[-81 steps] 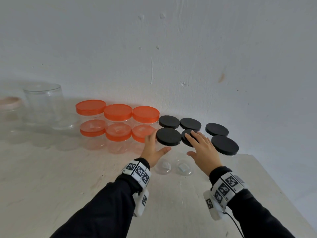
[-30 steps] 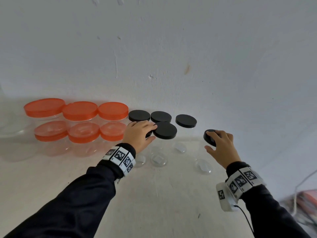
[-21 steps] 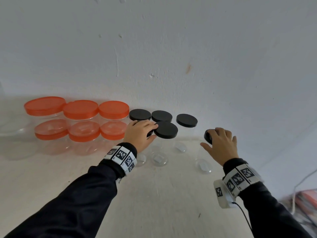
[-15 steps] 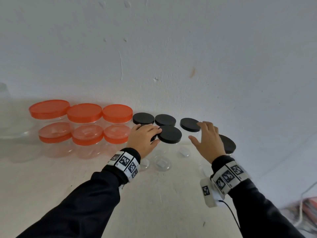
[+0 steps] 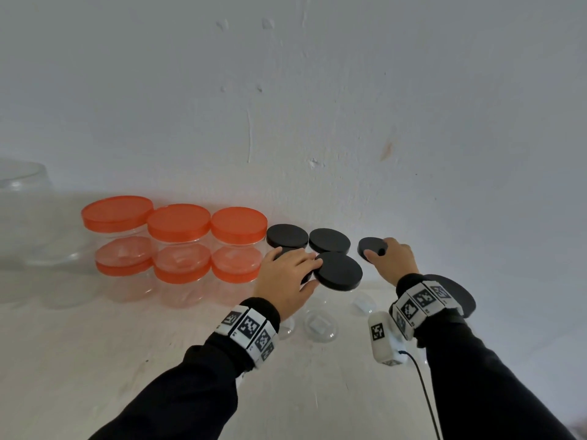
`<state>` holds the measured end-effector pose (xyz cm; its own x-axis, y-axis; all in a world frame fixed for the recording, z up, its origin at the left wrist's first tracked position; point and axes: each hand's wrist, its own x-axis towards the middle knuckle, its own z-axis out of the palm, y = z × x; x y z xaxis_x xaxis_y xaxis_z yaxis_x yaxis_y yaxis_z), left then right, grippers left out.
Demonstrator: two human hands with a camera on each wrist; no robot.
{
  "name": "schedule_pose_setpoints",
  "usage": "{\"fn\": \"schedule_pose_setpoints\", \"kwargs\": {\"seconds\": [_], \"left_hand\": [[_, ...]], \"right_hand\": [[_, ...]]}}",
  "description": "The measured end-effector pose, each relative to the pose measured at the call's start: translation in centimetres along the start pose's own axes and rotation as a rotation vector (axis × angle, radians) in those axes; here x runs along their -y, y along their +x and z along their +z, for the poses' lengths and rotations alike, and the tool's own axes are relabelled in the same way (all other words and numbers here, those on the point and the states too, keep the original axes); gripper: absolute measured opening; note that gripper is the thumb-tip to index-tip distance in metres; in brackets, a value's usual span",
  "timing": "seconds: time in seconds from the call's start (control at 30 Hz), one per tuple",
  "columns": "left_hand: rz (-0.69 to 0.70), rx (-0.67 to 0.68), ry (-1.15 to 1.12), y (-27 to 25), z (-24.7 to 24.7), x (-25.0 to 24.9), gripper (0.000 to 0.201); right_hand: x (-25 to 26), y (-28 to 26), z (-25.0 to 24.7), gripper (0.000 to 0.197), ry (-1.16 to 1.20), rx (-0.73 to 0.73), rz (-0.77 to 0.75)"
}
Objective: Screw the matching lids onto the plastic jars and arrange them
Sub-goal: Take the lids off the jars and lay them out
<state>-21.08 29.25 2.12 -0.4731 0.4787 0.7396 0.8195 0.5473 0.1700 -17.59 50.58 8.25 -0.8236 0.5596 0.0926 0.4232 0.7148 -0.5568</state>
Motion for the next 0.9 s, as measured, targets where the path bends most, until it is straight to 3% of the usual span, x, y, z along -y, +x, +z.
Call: {"fn": "schedule_pose_setpoints", "kwargs": {"seconds": [0.37,0.5,0.77,0.9], "left_hand": [[0.019,-0.024,0.004,0.0,0.2,0.0,0.038],[0.015,-0.018,0.011,0.0,0.2,0.0,0.039],[0.018,-0.017,0.025,0.0,0.2,0.0,0.039],[0.01,-0.012,0.021,0.0,0.2,-0.1,0.034]], "right_hand": [[0.1,0.6,0.9,0.051,0.054,-0.019,-0.042],[0.2,0.9,1.2,0.037,0.059,-0.013,-0.068],[0.5,-0.4,1.0,0.059,0.014,-0.03,-0.126],[0.5,-2.8,-0.3,0.052,-0.089,-0.149,-0.272]]}}
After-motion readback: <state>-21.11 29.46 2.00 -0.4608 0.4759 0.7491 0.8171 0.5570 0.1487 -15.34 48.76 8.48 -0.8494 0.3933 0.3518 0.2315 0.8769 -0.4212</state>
